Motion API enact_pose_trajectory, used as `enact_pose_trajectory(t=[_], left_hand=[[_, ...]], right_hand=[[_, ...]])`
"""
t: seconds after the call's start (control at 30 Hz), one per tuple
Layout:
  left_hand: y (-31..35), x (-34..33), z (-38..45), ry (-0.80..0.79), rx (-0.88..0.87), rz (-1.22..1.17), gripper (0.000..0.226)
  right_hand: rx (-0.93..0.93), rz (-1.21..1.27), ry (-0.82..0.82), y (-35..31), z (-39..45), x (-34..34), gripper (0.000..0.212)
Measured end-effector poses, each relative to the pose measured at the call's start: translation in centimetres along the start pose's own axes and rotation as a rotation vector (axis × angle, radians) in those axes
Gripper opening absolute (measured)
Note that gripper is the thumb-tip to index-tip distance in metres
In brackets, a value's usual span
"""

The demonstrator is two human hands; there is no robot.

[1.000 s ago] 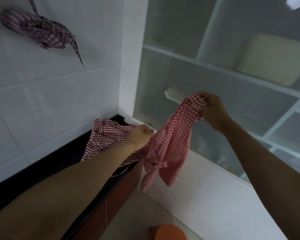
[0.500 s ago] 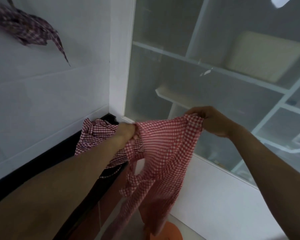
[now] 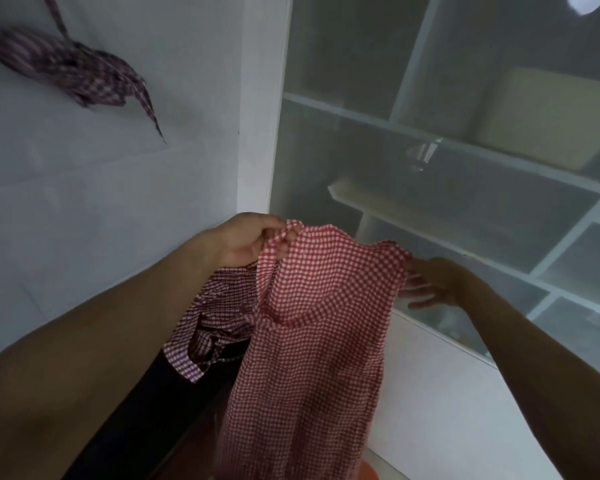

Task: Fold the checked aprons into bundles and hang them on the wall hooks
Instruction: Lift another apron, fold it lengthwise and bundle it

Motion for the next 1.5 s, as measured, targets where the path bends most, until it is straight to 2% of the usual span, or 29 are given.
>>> enact_pose_trajectory(t=[0.1,0.2,0.33,0.47,0.57,0.63,0.67,0.73,0.8,0.87,0.93,1.03,1.13,1.17,1.27,1.33,1.4,1.5], left_hand=[[0.2,-0.4,-0.7,-0.027,-0.028,0.114,0.02],[0.2,-1.3,-1.1,-0.063,-0.011,0.16,0.028],[0.3,-2.2,-0.8,-0.039,-0.006,0.183,0.03],[-0.2,-1.4,-0.1,0.085,-0.091,0.036,0.03],[-1.1,-0.7,0.2,0.14,-0.11,-0.042,0.029],[-1.6,-0.9,0.4,0.137,-0.117,-0.085,0.03],[-1.7,-1.2,0.5,0.131,-0.12,-0.095,0.031],[-1.6,-2.0,0.7,0.12,-0.13,-0.102,0.031],[-1.2,-2.9,0.6,0.107,-0.155,-0.096,0.03],[-0.6,-3.5,0.4,0.102,-0.181,-0.063,0.03],[-0.4,-3.6,0.1,0.122,-0.202,-0.016,0.031],[-0.4,-3.1,0.0,0.216,-0.248,0.116,0.032],[-0.8,-3.1,0.0,0.298,-0.259,0.233,0.035],[-0.9,-3.2,0.0,0.306,-0.255,0.227,0.036],[-0.9,-3.2,-0.5,0.331,-0.258,0.147,0.037],[-1.2,-3.1,-0.8,0.327,-0.246,0.07,0.036],[-1.4,-3.3,-0.8,0.301,-0.228,0.013,0.033],[-1.5,-3.1,-1.0,0.363,-0.23,-0.015,0.028]], right_hand=[[-0.094,0.009,-0.102,1.1,0.3,-0.7,0.03],[-0.058,0.031,-0.158,1.4,1.2,-0.8,0.037],[0.053,0.317,-0.287,1.5,2.3,-1.8,0.045],[0.131,0.522,-0.375,0.8,2.2,-4.0,0.034],[0.187,0.753,-0.467,-0.2,2.4,-4.4,0.058],[0.201,0.76,-0.493,-1.0,2.3,-4.9,0.069],[0.204,0.715,-0.495,-1.4,2.3,-5.5,0.065],[0.181,0.572,-0.449,-1.4,2.1,-7.4,0.037],[0.092,0.419,-0.329,-0.1,2.6,-9.4,0.012],[0.017,0.351,-0.214,1.5,2.9,-10.8,0.017],[0.055,0.412,-0.242,1.5,2.6,-12.3,0.034],[0.294,0.402,-0.32,-1.3,0.9,-14.0,0.052],[0.527,0.256,-0.299,-4.2,-0.9,-15.4,0.056],[0.559,0.227,-0.254,-4.7,-1.1,-15.6,0.054],[0.606,0.167,-0.034,-4.4,-0.6,-15.6,0.031],[0.642,0.155,0.085,-3.8,-0.5,-15.5,0.032],[0.682,0.136,0.124,-3.5,-0.1,-15.5,0.03],[0.696,0.123,0.05,-3.7,-0.5,-15.7,0.013]])
Point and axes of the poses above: each hand's wrist, its own z-axis towards the middle knuckle, its own x-axis out of the back of the hand, y = z × x, the point moved 5 cm from there along z, towards the middle knuckle, and after that the axes turned 7 degrees about -y, right-handed, at the moved point
